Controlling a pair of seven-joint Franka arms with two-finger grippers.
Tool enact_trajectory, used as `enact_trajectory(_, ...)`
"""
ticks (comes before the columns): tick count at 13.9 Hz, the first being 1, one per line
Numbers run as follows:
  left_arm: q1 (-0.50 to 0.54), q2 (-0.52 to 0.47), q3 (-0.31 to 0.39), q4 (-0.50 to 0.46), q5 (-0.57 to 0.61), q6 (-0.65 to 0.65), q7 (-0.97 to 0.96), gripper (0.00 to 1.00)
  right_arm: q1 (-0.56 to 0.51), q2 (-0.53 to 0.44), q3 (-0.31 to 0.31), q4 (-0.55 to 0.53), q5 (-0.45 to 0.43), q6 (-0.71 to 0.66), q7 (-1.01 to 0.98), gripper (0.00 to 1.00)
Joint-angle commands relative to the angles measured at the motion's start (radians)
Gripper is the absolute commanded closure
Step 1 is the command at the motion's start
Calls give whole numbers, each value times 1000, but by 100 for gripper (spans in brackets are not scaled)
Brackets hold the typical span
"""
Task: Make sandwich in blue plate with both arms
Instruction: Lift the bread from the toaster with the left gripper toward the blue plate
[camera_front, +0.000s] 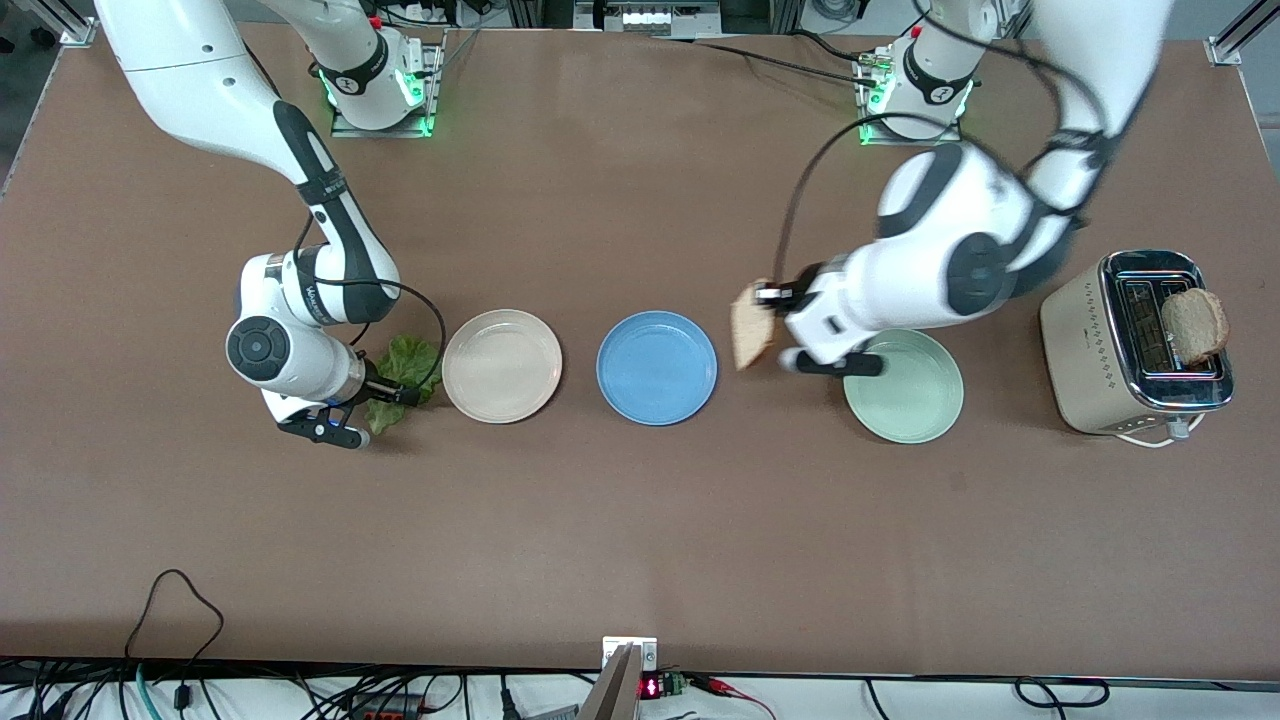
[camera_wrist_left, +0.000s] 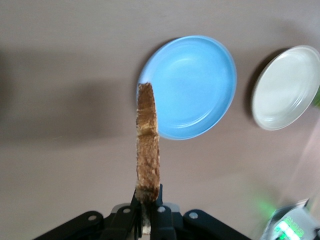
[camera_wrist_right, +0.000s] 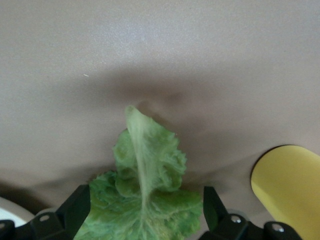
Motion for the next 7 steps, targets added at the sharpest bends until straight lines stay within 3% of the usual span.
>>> enact_trajectory(1, -56, 107, -1, 24, -20, 143, -52, 100, -5, 2, 4, -12, -3, 18, -18, 0)
enact_trajectory(3, -113, 147, -1, 27, -20, 246, -63, 100, -5, 13, 4, -12, -5, 30, -18, 0)
enact_trajectory(5, -139, 201, -1, 41, -17, 326, -57, 100, -3, 19, 4, -11, -5, 34, -19, 24)
enact_trajectory(7, -154, 231, -1, 41, -17, 372, -46, 100, -3, 19, 4, -11, -3, 34, -19, 57)
